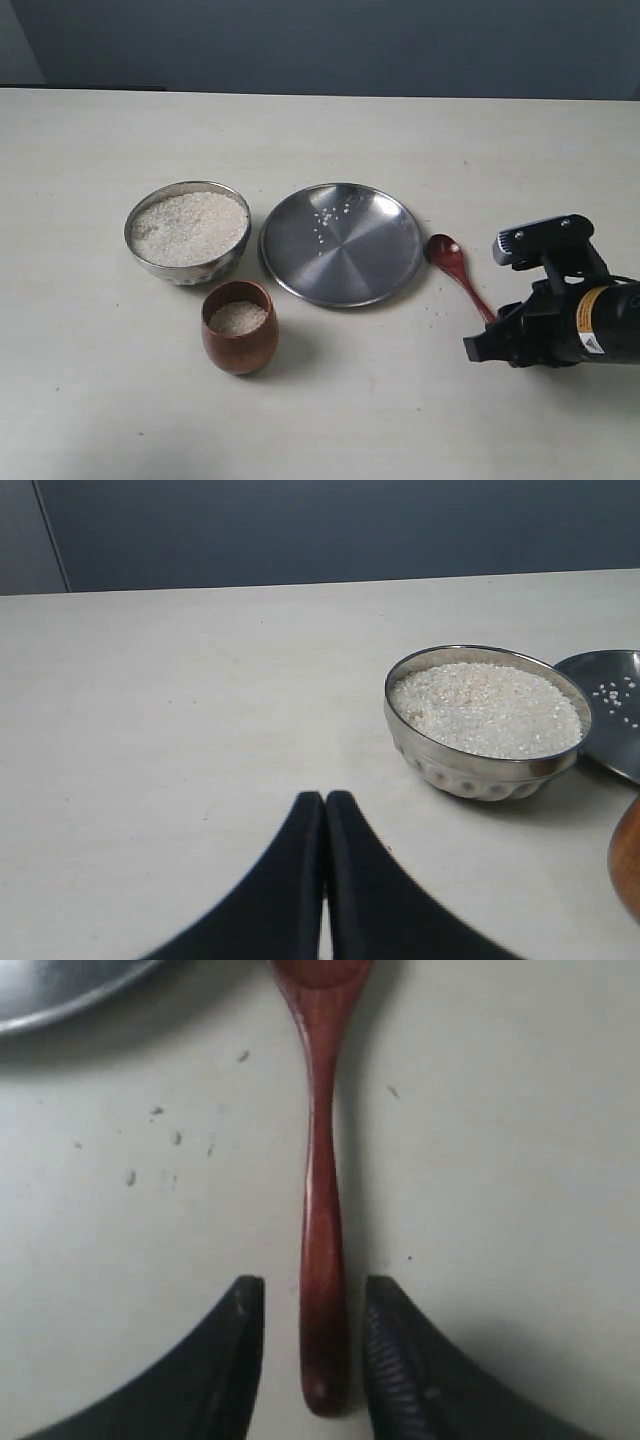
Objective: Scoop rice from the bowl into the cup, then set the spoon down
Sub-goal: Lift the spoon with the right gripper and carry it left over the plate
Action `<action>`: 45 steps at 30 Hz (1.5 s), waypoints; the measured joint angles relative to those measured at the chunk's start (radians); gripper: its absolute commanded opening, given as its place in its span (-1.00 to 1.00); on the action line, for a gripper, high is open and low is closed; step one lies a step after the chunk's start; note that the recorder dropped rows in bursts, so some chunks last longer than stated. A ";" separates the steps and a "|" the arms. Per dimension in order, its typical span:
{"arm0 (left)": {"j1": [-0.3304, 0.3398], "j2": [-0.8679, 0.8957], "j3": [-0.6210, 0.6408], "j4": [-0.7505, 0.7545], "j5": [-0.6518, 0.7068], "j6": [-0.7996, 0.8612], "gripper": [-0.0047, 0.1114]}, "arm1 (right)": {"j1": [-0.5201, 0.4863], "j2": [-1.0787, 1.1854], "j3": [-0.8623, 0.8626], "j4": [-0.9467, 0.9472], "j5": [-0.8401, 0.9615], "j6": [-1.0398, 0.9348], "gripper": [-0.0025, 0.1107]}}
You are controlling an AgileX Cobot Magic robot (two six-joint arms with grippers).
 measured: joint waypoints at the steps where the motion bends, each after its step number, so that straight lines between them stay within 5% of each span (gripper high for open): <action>1: 0.000 0.000 0.000 0.000 0.000 0.000 -0.91 | 0.000 0.002 -0.006 0.000 0.003 -0.003 -0.37; 10: 0.000 0.000 0.000 0.000 0.000 0.000 -0.91 | 0.000 0.120 -0.037 0.000 -0.001 -0.037 -0.39; 13: 0.000 0.000 0.000 0.000 0.000 0.000 -0.91 | 0.000 0.131 -0.048 0.000 -0.008 -0.041 -0.67; 14: 0.000 0.000 0.000 0.000 0.000 0.000 -0.91 | 0.000 0.135 -0.048 -0.002 -0.012 -0.041 -0.98; 21: 0.000 0.000 0.000 0.000 0.000 0.000 -0.91 | 0.000 0.149 -0.059 -0.002 -0.021 -0.043 -0.97; 32: 0.000 0.000 0.000 0.000 0.000 0.000 -0.91 | 0.010 -0.042 -0.160 0.018 0.254 -0.049 -0.97; 45: 0.000 0.000 0.000 0.000 0.000 0.000 -0.91 | 0.294 -0.087 -0.456 0.184 0.559 -0.387 -0.97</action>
